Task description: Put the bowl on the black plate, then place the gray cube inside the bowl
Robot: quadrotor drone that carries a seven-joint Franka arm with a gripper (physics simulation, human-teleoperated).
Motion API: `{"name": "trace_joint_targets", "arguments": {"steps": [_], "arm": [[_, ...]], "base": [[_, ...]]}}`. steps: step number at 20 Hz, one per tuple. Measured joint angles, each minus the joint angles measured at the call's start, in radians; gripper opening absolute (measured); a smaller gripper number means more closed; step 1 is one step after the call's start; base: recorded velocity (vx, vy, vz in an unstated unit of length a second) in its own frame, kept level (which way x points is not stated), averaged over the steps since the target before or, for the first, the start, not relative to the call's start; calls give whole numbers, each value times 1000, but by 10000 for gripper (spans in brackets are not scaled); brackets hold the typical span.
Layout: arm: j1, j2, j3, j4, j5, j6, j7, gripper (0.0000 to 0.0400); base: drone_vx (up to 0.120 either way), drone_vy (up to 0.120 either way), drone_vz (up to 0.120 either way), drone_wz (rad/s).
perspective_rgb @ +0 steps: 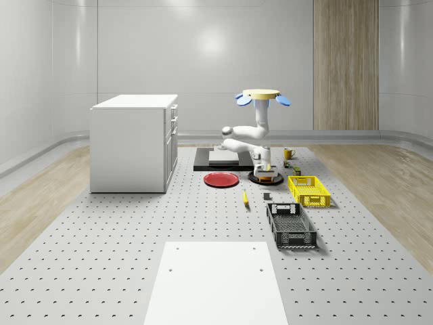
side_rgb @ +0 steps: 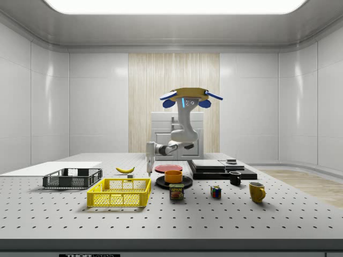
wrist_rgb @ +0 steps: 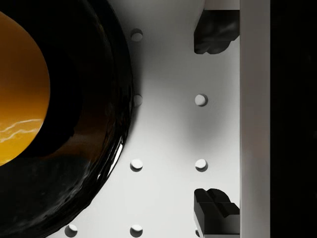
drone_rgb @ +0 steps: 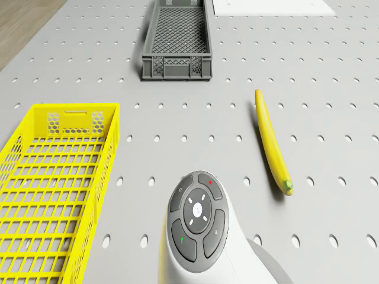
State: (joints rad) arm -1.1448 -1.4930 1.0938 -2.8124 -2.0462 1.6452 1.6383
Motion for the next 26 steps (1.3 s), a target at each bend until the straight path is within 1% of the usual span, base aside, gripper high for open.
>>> {"name": "trace_joint_targets", "arguments": {"steps": [4,5,8,26], "arm": [[2,3,-1,0,-1,-3,-1,400],[2,4,-1,0,-2,-4,-2,400],[3,6,-1,-1,-3,-6,-3,400],[10,17,-3,-2,-8,-17,-7,400]], "base": [[120,0,-120,0],[120,0,-40,0],[120,-107,0,0],[120,0,0,0]]}}
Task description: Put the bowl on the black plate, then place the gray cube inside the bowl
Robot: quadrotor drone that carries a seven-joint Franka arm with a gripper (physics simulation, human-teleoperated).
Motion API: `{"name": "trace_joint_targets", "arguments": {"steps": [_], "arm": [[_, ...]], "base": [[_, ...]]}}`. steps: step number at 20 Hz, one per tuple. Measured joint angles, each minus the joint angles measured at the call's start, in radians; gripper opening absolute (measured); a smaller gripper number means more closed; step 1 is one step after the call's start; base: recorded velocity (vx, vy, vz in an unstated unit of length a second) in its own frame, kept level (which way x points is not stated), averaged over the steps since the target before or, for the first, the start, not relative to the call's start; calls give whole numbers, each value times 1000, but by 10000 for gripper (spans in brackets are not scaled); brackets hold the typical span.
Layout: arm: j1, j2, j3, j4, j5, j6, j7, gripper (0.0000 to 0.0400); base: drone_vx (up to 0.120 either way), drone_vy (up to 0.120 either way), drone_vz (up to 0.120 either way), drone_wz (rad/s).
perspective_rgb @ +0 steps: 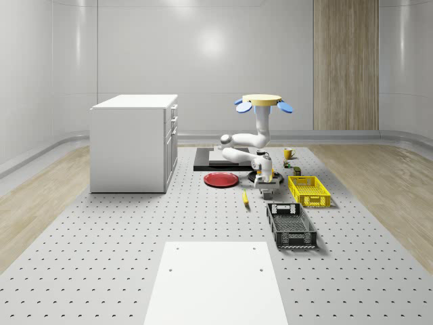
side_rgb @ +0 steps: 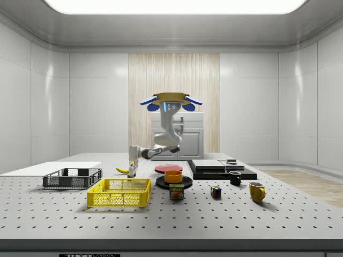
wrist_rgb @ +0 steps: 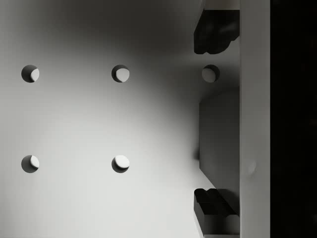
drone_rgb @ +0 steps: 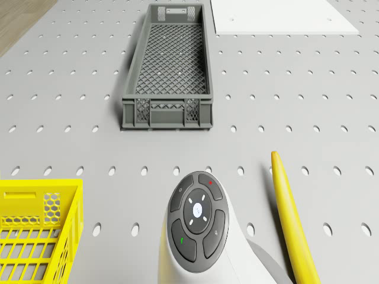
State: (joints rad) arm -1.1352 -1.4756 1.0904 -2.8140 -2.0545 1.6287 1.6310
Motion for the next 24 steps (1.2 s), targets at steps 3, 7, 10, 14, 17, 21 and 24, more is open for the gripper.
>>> {"name": "trace_joint_targets", "arguments": {"steps": [3,7,10,14,17,21,24], "arm": [[1,2,0,0,-1,-2,-1,400],[2,4,-1,0,-2,-4,-2,400],[4,5,-1,0,-2,-5,-3,400],[14,4,0,0,-1,-3,-14,400],[18,4,0,0,-2,-4,-18,400],[20,5,-1,0,-2,-5,-20,310],[22,6,-1,0,-2,-5,-22,279]], "base": [[120,0,0,0],[20,0,0,0],[0,0,0,0],[0,0,0,0],[0,0,0,0],[0,0,0,0],[0,0,0,0]]}}
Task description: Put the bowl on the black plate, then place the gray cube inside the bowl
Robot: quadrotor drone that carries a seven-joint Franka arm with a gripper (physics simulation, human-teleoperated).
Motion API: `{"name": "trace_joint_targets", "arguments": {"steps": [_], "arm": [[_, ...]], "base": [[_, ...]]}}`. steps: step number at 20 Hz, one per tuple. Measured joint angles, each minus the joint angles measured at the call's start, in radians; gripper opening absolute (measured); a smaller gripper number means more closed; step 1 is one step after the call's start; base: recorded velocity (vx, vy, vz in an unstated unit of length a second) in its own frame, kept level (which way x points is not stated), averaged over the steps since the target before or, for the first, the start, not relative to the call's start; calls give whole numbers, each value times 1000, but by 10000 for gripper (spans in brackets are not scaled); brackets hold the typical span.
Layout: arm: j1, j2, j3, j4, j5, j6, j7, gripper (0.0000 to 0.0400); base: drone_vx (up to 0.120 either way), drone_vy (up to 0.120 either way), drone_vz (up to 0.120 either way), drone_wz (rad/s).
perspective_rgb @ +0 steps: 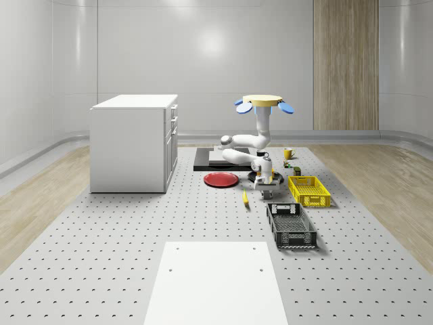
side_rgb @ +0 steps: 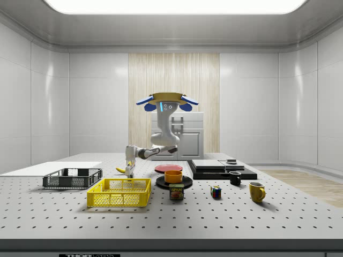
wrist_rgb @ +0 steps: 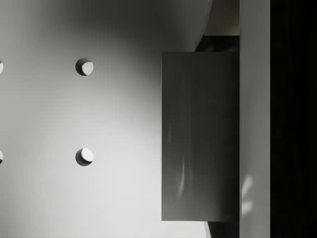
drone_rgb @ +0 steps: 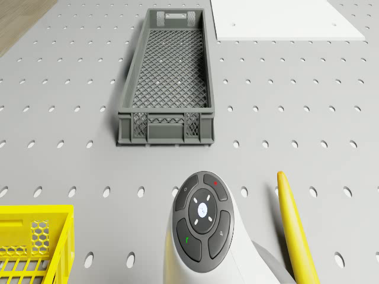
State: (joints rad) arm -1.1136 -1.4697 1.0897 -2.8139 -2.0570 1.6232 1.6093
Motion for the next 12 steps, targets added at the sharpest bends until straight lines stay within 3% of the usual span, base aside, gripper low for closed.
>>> {"name": "trace_joint_targets", "arguments": {"steps": [6,12], "arm": [[4,2,9,-5,8,-7,-2,257],[16,3,70,-29,65,-35,1,252]], "base": [[0,0,0,0],[0,0,120,0]]}}
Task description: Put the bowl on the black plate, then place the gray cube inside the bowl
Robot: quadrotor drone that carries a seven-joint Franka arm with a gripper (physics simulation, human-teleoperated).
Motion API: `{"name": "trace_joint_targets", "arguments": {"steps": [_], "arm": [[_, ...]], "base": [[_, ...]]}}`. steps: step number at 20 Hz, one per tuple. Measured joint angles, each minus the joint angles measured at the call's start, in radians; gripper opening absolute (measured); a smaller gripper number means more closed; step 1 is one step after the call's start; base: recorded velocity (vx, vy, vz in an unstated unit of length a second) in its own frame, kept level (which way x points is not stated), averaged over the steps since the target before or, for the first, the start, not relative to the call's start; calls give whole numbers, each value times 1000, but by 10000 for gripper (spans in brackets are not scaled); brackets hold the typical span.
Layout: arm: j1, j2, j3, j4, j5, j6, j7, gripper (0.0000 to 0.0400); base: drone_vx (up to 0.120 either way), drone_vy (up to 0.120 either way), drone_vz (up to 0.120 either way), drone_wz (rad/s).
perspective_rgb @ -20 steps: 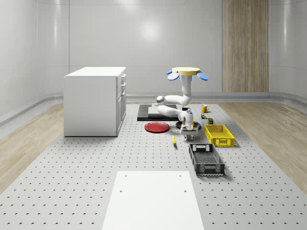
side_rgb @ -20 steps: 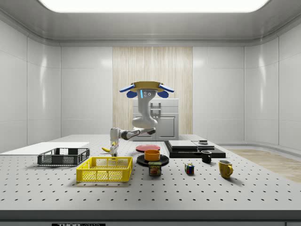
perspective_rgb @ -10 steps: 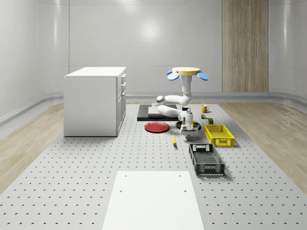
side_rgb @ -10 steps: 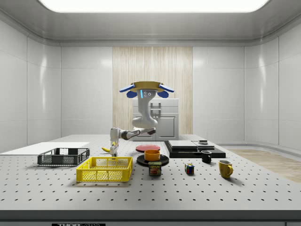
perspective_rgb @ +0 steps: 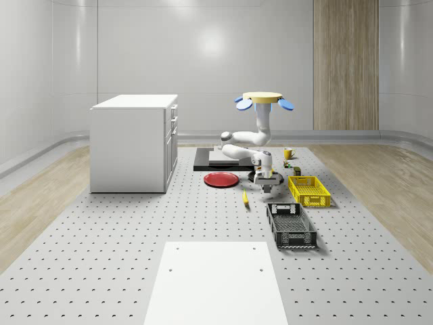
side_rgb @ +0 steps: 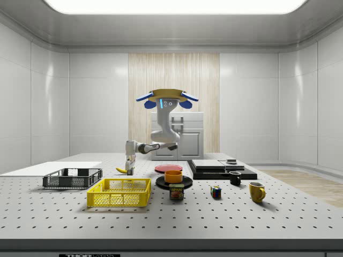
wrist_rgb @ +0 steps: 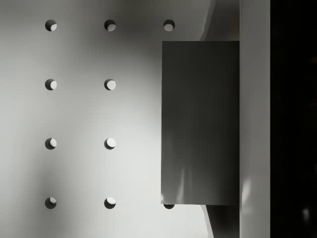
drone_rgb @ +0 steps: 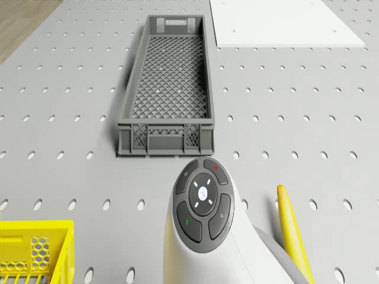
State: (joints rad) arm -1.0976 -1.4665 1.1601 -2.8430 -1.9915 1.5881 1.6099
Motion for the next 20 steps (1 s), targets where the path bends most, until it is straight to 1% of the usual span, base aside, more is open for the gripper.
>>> {"name": "trace_joint_targets", "arguments": {"steps": [5,7,14,16,18,20], "arm": [[4,-1,29,-10,28,-11,2,251],[4,-1,35,-11,34,-13,2,251],[3,-5,44,-14,43,-13,4,251],[3,-6,45,-14,44,-12,4,251],[3,-7,46,-14,45,-11,4,251],[2,-8,46,-14,46,-10,5,251]], "base": [[0,0,120,0],[-120,0,80,0],[-120,0,0,0],[-120,0,80,0],[-120,0,0,0],[-120,100,0,0]]}}
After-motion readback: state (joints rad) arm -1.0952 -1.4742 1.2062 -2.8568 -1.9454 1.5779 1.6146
